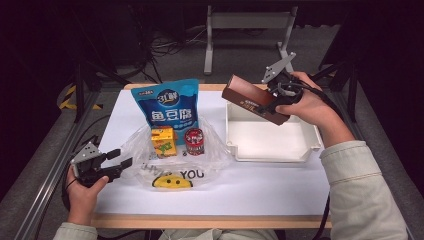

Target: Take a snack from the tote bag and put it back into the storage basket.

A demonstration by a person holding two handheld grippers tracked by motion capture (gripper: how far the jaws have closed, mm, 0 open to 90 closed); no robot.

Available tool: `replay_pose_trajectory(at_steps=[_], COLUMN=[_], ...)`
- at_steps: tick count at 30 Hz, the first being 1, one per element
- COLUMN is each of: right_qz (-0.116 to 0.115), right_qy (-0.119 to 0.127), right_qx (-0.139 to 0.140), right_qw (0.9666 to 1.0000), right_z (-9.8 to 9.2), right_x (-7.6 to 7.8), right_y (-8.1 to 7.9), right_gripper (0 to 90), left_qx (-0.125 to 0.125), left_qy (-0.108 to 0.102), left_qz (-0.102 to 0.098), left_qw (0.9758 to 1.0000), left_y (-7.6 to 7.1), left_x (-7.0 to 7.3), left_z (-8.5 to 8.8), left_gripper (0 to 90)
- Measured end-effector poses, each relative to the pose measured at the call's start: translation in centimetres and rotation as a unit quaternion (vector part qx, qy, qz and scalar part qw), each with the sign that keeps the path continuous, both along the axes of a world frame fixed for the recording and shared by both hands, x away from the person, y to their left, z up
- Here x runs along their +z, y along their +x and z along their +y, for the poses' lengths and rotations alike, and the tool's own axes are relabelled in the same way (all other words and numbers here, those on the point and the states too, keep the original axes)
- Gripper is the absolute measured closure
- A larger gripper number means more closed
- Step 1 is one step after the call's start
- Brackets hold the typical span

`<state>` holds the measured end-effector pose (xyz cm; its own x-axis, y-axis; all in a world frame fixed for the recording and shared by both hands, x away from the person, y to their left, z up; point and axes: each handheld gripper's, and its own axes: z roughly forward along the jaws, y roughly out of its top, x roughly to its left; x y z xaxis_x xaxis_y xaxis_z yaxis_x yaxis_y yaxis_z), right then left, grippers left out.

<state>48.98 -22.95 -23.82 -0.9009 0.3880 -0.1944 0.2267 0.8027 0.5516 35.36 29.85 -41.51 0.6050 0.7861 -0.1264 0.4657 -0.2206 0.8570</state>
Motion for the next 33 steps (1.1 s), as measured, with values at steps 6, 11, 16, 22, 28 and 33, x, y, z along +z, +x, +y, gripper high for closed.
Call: replay_pose_trajectory(at_steps=[6,11,16,22,28,33], right_qz=[0.005,0.007,0.007,0.011,0.017,0.023], right_qy=[-0.004,-0.006,-0.008,-0.011,-0.015,-0.014], right_qx=[-0.016,-0.016,-0.026,-0.03,-0.032,-0.034], right_qw=[0.9999,0.9998,0.9996,0.9994,0.9992,0.9991], right_z=[-1.0,-1.7,-2.2,-2.6,-3.0,-3.3], right_x=[-0.4,-0.9,-1.3,-2.2,-3.4,-4.5], right_y=[0.9,1.6,2.3,2.9,3.5,4.1], right_gripper=[42.5,42.4,42.4,42.5,42.4,42.4], left_qx=[0.001,0.001,0.0,0.0,-0.001,-0.002], left_qy=[0.002,-0.001,0.003,0.004,0.004,0.004], left_qz=[0.0,-0.008,-0.012,-0.015,-0.018,-0.017], left_qw=[1.0,1.0,0.9999,0.9999,0.9998,0.9999], left_y=[-0.1,-0.6,-1.1,-1.5,-1.7,-1.6], left_x=[0.0,0.2,0.3,0.4,0.4,0.4], left_z=[0.0,0.0,-0.1,0.0,-0.1,-0.1], left_gripper=[37.2,37.1,36.7,36.5,36.4,36.3])
